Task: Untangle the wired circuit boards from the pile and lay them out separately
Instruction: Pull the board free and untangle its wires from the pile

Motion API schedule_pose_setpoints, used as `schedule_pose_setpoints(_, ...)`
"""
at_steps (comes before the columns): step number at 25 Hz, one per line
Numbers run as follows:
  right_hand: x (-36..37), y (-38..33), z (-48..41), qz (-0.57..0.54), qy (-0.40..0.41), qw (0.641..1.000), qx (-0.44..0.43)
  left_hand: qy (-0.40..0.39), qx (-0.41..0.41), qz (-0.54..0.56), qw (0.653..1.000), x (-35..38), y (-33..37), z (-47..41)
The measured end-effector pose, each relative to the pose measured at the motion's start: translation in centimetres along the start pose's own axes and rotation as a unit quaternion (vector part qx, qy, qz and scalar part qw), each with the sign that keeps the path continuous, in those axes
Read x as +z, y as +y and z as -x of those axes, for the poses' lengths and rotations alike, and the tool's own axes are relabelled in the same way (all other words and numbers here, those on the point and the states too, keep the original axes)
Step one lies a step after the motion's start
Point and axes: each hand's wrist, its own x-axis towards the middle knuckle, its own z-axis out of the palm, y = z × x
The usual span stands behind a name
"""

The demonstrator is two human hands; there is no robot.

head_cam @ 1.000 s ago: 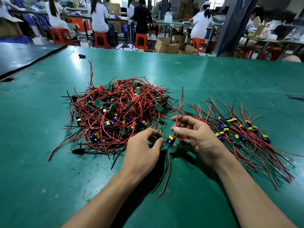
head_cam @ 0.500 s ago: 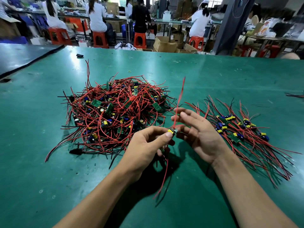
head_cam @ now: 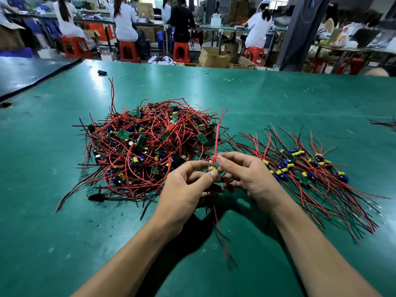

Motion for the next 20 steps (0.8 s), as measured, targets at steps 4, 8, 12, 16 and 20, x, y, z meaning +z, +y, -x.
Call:
schedule_pose_setpoints(4,0.3,0.4,0.2,0.047,-0.006,0.999,-0.001,-0.034,-0.020,-0.026,0.999,0.0,-0.4,0.1)
schedule_pose_setpoints(8,0.4,0.5,0.1,0.020,0.003,1.000,-0.020,-0.031,-0.013,-0.018,0.999,0.4,-0.7,-0.1)
schedule_pose_setpoints(12,-0.2,0.6,-0.2,0.091,0.078,0.992,-0.042,0.088,-0.018,0.016,0.996,-0.2,-0.6,-0.9)
schedule_pose_setpoints(16,-0.5,0.6,-0.3,0.075,0.065,0.995,-0.025,0.086,-0.012,-0.017,0.996,-0.1,-0.6,-0.8)
schedule_pose_setpoints(20,0.2,1.0,0.1,-0.014,-0.048,0.998,0.025,0.023,-0.016,-0.017,0.999,0.2,-0.4,-0.3)
